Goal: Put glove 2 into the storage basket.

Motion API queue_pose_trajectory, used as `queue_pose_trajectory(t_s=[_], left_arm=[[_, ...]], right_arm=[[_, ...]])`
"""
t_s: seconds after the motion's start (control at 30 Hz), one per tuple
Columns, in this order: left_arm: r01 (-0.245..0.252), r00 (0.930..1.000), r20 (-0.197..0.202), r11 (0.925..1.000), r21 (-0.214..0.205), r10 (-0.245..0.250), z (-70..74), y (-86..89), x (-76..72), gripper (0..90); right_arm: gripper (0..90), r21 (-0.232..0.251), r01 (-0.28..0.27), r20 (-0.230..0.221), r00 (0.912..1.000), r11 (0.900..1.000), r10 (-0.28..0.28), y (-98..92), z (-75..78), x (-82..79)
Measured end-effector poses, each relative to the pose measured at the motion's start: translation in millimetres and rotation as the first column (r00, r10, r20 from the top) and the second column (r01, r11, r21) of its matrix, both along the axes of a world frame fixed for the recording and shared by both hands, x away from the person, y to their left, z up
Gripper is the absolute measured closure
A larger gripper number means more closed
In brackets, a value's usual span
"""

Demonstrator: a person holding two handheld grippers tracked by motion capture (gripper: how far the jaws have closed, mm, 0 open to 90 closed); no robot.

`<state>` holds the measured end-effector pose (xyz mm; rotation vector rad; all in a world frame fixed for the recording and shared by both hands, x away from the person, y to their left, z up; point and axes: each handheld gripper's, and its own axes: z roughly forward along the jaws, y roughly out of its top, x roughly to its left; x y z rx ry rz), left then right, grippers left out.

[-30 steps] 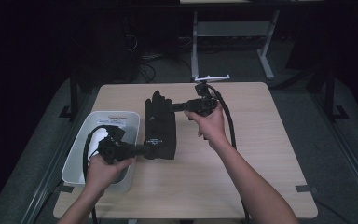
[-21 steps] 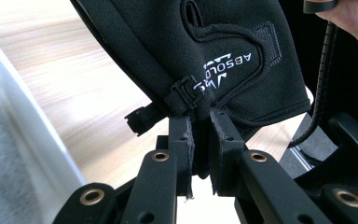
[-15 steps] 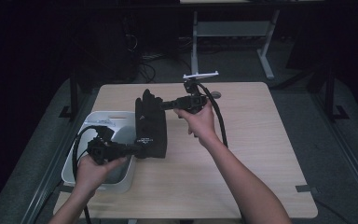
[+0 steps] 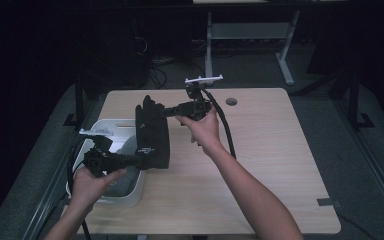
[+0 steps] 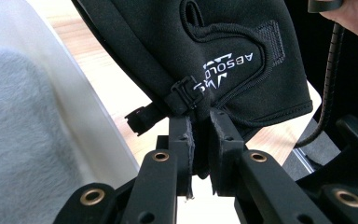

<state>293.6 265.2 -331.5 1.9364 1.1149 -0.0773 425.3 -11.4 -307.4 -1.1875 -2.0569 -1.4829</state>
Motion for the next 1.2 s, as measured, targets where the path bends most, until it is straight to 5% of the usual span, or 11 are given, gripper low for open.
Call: queue_pose_trajectory(t_s=[0.87, 1.2], left_arm=[[-0.065, 0.9979, 0.000, 0.9979, 0.007, 0.065, 6.6, 44.1, -10.1, 81.3], [-0.087, 0.9961, -0.012, 0.9961, 0.014, 0.087, 1.4, 58.4, -14.8, 81.3]], right_arm=[[81.0, 0.014, -0.042, -0.008, 0.9991, 0.9990, 0.042, 47.9, 2.1, 5.3], [81.0, 0.014, -0.065, -0.019, 0.9977, 0.9978, 0.065, 67.7, -8.2, 8.0]])
